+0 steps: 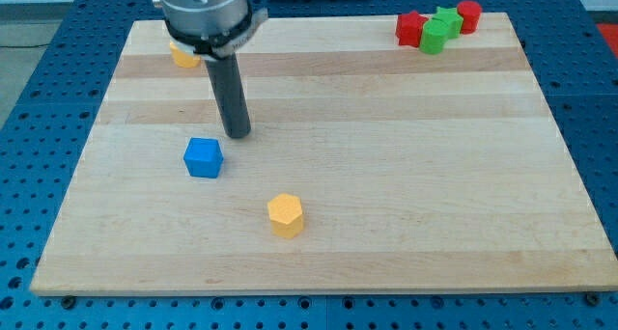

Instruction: Place the cube top left to the hexagon

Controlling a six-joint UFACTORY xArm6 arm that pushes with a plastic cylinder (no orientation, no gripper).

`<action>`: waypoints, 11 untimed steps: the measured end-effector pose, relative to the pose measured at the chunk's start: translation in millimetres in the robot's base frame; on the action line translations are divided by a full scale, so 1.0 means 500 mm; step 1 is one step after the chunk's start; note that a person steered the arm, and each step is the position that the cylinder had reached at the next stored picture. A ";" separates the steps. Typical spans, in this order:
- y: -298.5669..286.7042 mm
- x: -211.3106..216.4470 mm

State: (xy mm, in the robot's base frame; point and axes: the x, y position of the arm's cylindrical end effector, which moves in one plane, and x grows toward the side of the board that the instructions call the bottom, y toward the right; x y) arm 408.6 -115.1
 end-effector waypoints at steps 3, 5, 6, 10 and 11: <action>-0.084 0.130; 0.027 0.097; 0.045 0.024; 0.127 0.108; 0.133 0.110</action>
